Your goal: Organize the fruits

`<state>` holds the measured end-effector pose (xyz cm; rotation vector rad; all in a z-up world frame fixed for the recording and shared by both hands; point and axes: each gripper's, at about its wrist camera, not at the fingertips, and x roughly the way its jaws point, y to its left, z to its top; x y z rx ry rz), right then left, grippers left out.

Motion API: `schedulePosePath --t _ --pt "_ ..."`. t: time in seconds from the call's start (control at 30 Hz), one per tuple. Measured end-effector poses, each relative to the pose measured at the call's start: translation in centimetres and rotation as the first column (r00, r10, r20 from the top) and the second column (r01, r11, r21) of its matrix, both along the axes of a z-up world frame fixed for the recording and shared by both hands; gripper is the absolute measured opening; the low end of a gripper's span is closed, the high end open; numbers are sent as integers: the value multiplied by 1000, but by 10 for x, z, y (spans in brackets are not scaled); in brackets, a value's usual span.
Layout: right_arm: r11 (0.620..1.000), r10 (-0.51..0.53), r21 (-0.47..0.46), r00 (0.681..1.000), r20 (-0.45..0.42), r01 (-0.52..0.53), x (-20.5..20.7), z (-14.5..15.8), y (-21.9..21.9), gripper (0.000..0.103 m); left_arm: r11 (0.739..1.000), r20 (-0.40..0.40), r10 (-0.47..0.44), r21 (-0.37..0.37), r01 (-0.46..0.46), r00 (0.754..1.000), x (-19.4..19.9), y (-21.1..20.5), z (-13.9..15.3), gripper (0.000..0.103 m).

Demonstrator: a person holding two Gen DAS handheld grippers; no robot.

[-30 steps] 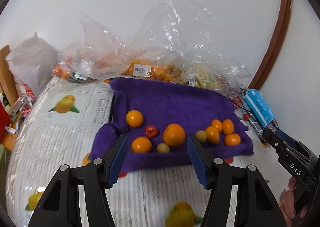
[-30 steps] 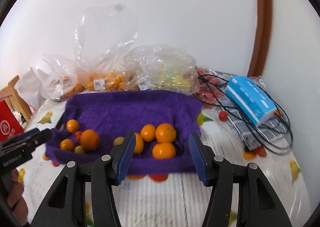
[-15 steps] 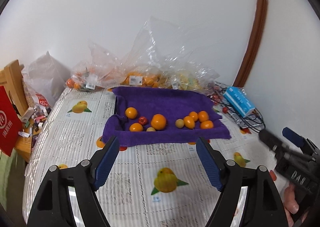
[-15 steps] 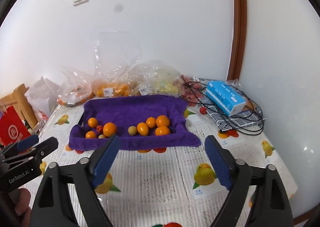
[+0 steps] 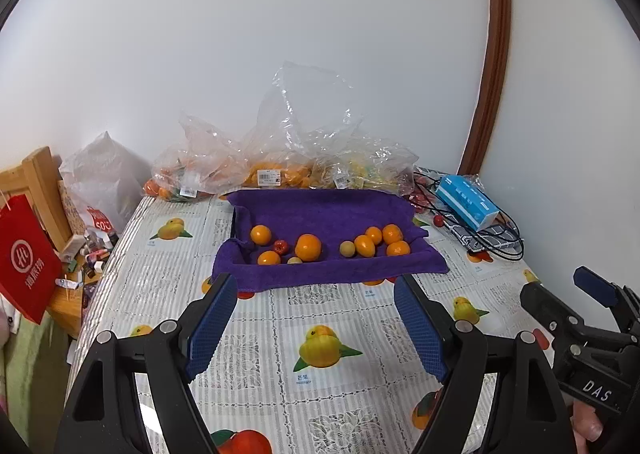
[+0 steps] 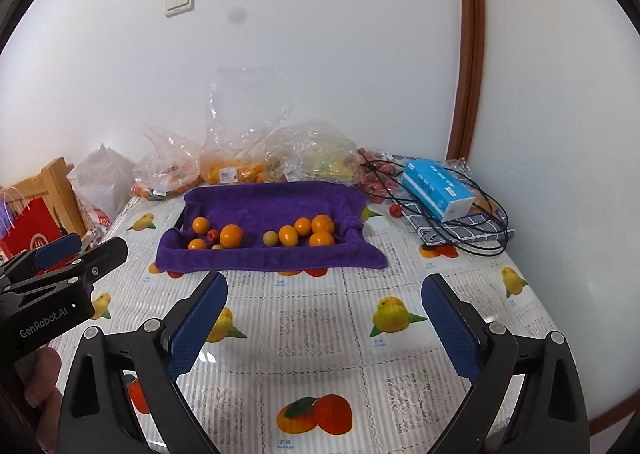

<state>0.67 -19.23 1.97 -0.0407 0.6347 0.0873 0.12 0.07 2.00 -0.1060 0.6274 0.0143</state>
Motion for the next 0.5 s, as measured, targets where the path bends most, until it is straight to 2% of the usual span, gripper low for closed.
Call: schedulePosePath --t 0.2,0.5 --pt "999 -25 37 1000 -1 25 -3 2 -15 97 1000 -9 1 6 -1 1000 1 -6 -1 79" --pt "999 -37 38 999 10 37 -7 3 -19 97 1000 -19 -1 18 2 1000 0 -12 -2 79"
